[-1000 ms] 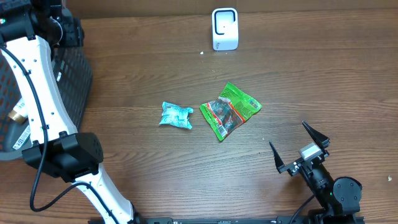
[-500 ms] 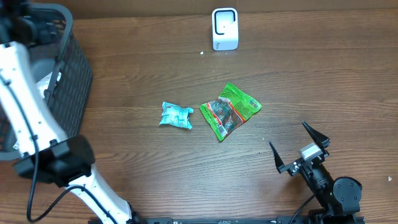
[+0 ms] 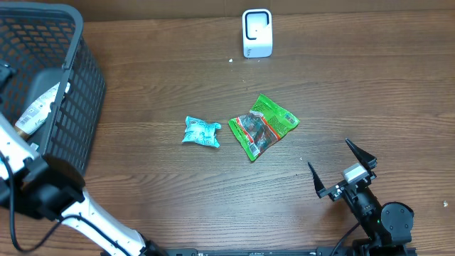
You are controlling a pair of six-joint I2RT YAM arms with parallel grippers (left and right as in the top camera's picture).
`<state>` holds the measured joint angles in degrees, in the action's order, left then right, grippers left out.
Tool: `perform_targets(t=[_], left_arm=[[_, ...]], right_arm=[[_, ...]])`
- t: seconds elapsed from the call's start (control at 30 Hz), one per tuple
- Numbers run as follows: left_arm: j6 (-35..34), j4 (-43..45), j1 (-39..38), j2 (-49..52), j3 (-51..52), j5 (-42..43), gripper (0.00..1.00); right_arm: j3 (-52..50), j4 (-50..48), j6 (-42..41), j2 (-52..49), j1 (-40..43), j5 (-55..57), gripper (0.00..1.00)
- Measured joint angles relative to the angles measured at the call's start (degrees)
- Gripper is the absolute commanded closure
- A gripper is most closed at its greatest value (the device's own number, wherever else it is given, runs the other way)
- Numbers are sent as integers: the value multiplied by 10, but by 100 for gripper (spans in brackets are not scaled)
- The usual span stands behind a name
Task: Scan the item barcode
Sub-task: 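Reach the left gripper into the basket and grasp the white Pantene tube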
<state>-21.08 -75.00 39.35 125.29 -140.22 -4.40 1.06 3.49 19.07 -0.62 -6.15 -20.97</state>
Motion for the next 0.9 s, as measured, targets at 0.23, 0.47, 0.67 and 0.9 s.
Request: perform_targets(t=[0.23,0.47,0.67,0.9], left_arm=[[138,66,-20,106,7,3,22],[266,64,-45,156,10,9,18],[337,94,-51,162,10,9,5],[398,109,-49,162,18,2,1]], right_arm=[[0,0,0,0,0,0,0],[0,0,0,0,0,0,0],[0,0,0,0,0,0,0],[0,0,0,0,0,0,0]])
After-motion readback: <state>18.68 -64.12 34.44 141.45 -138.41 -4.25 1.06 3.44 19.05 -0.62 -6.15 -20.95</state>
